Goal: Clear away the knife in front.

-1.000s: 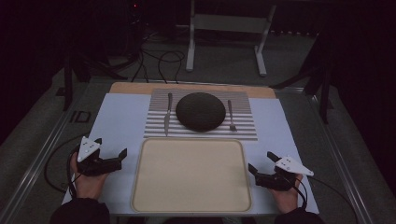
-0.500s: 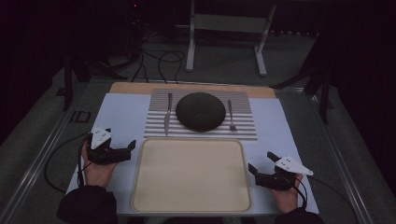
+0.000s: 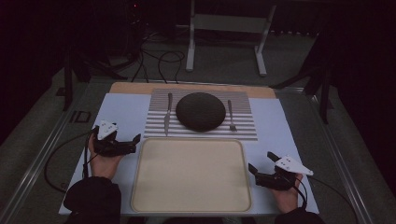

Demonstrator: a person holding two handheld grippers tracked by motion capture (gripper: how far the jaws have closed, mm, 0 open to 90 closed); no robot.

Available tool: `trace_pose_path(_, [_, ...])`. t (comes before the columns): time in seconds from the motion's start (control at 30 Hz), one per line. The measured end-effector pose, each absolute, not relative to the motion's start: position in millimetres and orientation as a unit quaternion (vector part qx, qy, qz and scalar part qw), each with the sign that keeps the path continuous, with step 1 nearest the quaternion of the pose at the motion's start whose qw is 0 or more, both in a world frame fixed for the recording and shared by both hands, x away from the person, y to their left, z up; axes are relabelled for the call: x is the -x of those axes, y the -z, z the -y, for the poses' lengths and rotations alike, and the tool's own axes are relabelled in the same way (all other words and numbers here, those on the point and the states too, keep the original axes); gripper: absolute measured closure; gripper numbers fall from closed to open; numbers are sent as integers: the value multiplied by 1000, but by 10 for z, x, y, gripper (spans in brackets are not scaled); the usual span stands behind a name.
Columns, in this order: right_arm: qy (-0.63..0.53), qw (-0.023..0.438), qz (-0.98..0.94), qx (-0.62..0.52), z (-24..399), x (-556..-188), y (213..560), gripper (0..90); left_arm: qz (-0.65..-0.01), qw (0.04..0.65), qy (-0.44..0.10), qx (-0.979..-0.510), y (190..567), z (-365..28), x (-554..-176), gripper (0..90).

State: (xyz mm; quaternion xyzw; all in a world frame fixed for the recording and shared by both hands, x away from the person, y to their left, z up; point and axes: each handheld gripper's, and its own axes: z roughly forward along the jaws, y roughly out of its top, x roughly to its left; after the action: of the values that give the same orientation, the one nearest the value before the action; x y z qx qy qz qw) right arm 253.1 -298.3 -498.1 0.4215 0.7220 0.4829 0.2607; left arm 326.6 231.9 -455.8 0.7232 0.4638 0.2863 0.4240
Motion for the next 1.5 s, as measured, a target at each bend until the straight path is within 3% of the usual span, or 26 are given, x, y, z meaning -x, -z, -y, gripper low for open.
trace_pose_path(1.5, [-486, 259, -721, -420, 2982, -2541, 4977, 85, -467, 394, -271, -744, 4564, -1808, -4017, 0])
